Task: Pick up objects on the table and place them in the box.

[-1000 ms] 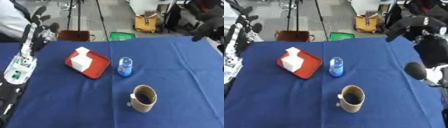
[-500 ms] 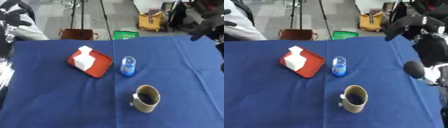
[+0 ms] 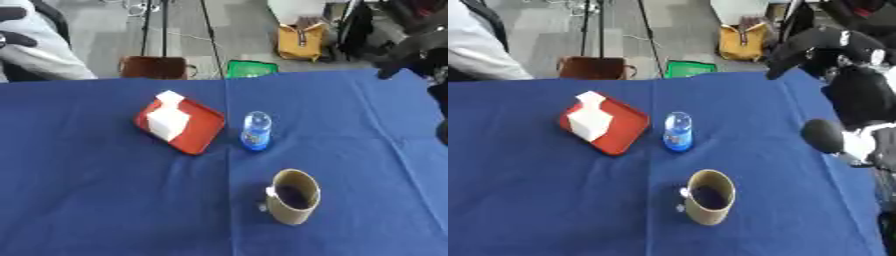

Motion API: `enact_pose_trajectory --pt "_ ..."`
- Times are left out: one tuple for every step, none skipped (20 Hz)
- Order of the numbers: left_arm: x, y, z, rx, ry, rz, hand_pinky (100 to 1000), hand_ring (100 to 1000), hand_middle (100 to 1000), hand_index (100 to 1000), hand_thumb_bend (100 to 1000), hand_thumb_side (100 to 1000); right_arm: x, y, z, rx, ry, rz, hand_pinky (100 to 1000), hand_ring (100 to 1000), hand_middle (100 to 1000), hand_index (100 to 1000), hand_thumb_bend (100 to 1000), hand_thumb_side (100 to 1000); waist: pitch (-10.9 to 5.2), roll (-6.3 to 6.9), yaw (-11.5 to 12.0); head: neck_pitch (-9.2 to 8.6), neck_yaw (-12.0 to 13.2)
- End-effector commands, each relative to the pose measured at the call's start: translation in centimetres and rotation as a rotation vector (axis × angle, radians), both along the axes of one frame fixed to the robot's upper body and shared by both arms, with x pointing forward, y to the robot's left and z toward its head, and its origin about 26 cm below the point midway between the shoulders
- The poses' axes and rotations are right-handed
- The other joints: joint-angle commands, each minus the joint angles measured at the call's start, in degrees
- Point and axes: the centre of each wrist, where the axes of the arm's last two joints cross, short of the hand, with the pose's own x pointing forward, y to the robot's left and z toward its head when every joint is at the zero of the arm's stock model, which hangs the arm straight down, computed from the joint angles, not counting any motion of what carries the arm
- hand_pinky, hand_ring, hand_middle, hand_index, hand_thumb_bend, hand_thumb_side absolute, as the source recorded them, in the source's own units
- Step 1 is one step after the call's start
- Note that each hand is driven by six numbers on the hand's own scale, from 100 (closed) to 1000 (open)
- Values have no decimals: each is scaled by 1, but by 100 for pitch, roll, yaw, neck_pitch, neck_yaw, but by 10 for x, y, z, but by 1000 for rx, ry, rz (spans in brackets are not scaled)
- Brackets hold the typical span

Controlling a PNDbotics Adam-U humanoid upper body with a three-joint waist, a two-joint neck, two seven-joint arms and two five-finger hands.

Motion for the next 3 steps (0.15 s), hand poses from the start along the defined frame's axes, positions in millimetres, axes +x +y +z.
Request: enact_pose_trajectory --pt "-4 1 8 21 -14 -1 609 788 866 868 472 776 -1 -6 8 -18 -25 -19 775 638 690 788 615 412 -100 3 2 -48 -33" --pt "-4 1 7 22 -11 0 609 788 866 868 472 776 -1 -5 8 -18 -24 -17 775 638 690 788 615 412 -107 2 10 -57 -24" --pt "-5 1 7 22 -10 0 608 787 866 869 466 783 -1 -5 8 -19 -25 -17 775 638 691 788 615 412 -109 4 10 -59 -18"
